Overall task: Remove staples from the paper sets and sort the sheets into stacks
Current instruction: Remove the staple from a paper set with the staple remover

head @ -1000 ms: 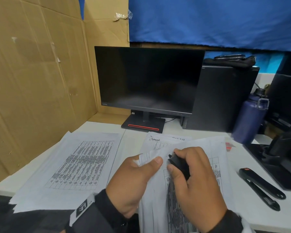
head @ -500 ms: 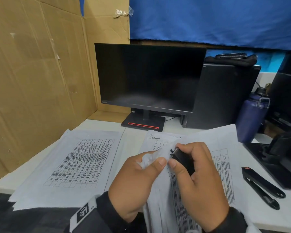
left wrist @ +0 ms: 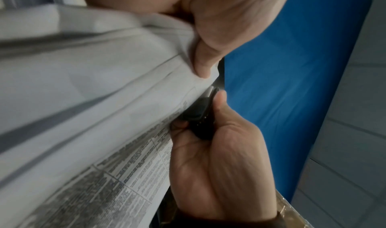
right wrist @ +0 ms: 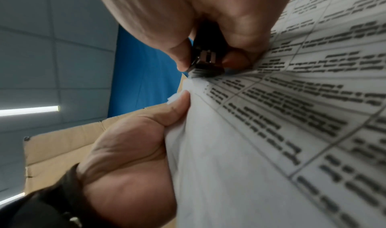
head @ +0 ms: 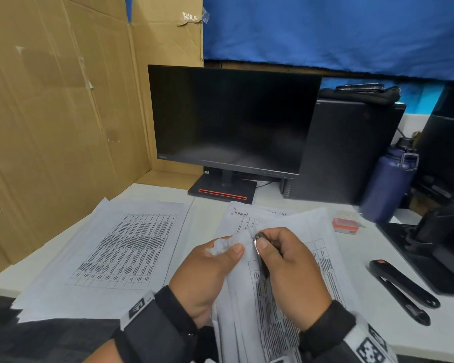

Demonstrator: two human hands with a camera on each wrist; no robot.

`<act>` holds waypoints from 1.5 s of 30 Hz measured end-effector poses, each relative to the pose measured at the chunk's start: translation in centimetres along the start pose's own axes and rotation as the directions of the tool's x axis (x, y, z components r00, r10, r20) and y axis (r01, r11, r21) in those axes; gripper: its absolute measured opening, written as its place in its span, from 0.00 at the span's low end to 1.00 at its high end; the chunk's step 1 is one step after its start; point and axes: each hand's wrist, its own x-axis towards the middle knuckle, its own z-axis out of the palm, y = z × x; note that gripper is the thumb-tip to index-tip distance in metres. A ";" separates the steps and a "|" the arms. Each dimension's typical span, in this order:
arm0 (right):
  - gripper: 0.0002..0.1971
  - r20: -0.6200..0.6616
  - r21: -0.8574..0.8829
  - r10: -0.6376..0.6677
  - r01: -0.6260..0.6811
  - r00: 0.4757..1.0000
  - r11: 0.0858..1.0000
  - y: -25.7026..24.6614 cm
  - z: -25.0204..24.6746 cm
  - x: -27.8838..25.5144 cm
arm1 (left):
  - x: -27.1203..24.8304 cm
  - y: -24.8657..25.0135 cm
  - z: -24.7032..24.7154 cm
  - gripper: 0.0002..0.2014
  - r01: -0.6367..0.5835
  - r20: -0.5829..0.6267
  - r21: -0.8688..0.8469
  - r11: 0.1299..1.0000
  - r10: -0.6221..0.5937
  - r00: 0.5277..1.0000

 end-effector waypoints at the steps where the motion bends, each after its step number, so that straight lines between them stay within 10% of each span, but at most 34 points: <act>1: 0.04 0.004 -0.020 0.001 -0.001 1.000 1.000 0.1 0.2 0.2 | 0.1 -0.1 -0.2 0.10 0.011 -0.004 -0.014 1.000 -0.011 1.000; 25: 0.16 0.057 0.003 0.152 -0.153 0.987 0.988 1.7 1.9 2.4 | 2.0 -1.7 -2.5 0.13 0.118 -0.053 -0.048 0.992 -0.121 0.991; 32: 0.02 0.225 -0.197 0.012 0.033 0.974 0.980 1.2 0.3 2.8 | 2.6 -2.2 -3.1 0.13 0.170 -0.076 -0.074 0.983 -0.176 0.982; 38: 0.08 0.083 -0.490 -0.134 0.157 0.988 0.857 3.2 -5.8 3.8 | 3.8 -1.9 -4.9 0.19 0.251 -0.257 -0.052 0.966 -0.256 0.932; 41: 0.05 -0.040 -0.664 0.129 -0.123 0.991 0.737 6.5 -10.5 5.6 | 4.5 -1.7 -5.8 0.34 0.286 -0.217 -0.083 0.955 -0.298 0.930; 45: 0.04 0.095 -0.928 0.469 -0.092 0.878 0.360 9.7 -13.2 6.6 | 4.0 -1.0 -5.3 0.19 0.314 -0.135 -0.162 0.935 -0.337 0.932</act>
